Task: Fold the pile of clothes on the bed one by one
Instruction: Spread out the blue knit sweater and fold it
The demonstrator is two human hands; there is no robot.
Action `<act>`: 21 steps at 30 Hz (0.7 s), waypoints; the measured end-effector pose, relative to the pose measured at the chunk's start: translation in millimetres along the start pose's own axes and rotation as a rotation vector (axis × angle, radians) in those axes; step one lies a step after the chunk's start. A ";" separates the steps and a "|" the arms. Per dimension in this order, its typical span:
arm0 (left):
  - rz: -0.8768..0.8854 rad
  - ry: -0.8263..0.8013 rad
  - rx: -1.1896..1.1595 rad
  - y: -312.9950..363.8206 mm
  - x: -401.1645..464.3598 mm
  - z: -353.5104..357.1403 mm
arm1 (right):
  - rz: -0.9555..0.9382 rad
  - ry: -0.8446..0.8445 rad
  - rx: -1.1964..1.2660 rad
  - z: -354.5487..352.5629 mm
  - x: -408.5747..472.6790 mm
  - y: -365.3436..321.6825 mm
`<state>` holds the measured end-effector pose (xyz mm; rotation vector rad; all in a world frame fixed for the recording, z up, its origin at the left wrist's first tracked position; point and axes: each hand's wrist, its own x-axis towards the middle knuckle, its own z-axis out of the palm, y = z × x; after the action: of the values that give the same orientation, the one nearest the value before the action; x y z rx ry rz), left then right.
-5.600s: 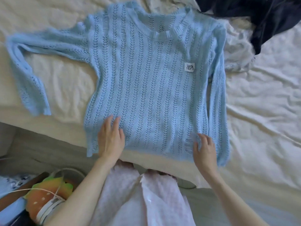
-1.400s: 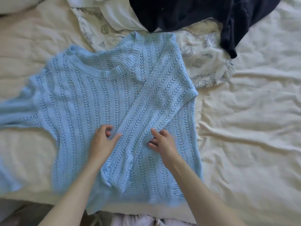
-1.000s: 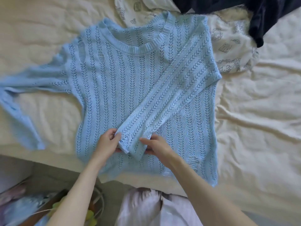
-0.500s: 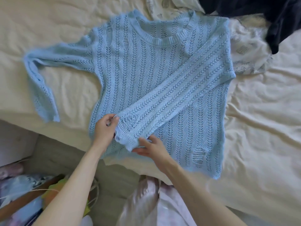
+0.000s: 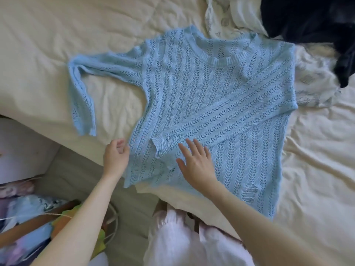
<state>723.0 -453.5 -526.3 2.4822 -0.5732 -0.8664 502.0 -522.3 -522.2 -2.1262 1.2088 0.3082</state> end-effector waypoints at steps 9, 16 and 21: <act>-0.121 0.205 0.016 -20.5 110.3 -73.9 | 0.198 -0.126 -0.165 25.2 78.5 -52.1; -0.232 0.021 -0.111 -12.1 174.3 -96.4 | 0.281 -0.117 -0.205 49.3 87.4 -52.1; -0.136 0.138 -0.035 7.0 148.3 -99.2 | 0.285 -0.156 -0.205 44.4 87.9 -51.6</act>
<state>892.9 -508.5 -522.7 2.5480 -0.3431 -0.7403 597.8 -534.6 -577.1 -2.0500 1.4386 0.7391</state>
